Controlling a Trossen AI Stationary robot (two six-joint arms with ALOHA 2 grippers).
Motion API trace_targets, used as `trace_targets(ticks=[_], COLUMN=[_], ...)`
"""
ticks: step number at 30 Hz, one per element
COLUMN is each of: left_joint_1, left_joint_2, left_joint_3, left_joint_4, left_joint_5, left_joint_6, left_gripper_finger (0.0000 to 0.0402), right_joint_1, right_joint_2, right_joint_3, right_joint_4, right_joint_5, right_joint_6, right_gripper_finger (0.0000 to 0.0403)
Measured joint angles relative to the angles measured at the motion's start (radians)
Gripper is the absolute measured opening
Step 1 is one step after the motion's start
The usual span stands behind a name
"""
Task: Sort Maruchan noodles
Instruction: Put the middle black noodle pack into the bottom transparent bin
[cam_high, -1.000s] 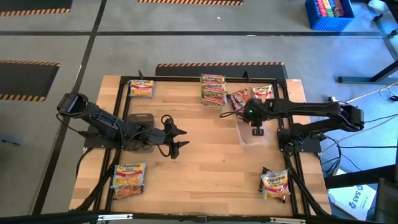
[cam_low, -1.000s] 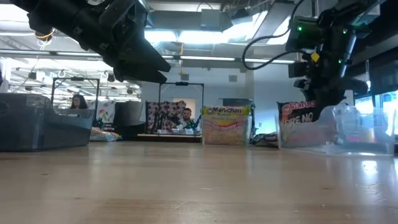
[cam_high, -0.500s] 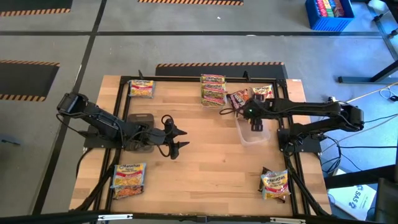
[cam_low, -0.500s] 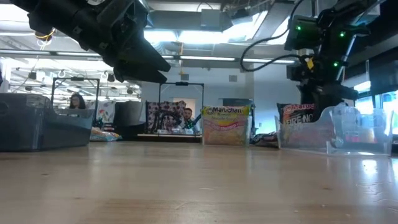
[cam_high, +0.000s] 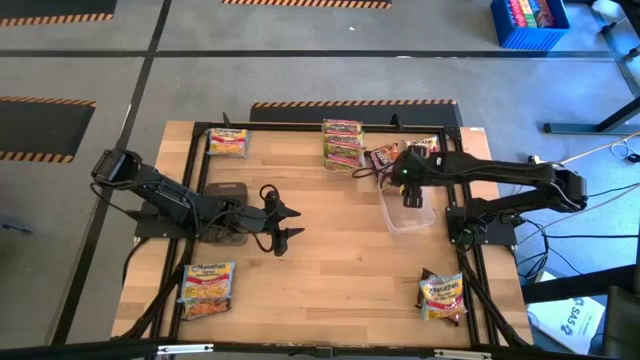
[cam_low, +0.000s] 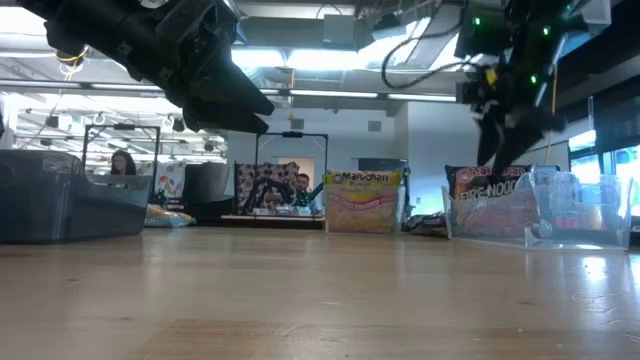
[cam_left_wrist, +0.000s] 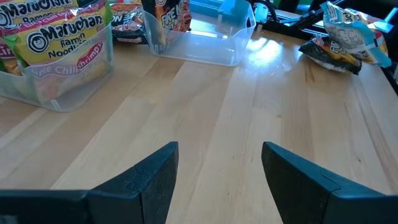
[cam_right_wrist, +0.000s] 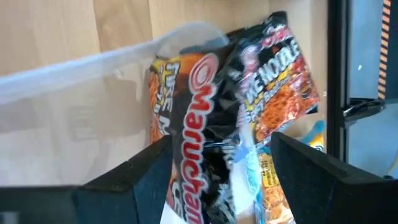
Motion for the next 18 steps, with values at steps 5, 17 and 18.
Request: trace_targets(ticks=[5, 17, 18], left_joint_1=[0.000, 0.001, 0.002], left_joint_2=[0.000, 0.000, 0.000], left_joint_3=[0.000, 0.000, 0.000], left_joint_4=[0.002, 0.004, 0.002], left_joint_5=[0.000, 0.000, 0.000], left_joint_6=[0.000, 0.001, 0.002], left_gripper_finger=[0.0227, 0.0227, 0.0227], right_joint_1=[-0.001, -0.044, -0.065], right_joint_2=[-0.007, -0.004, -0.004], right_joint_3=[0.087, 0.090, 0.090], right_joint_4=[-0.053, 0.190, 0.205], right_joint_5=[-0.062, -0.151, -0.148], right_joint_6=[0.097, 0.264, 0.268], right_gripper_finger=[0.0248, 0.0248, 0.0248])
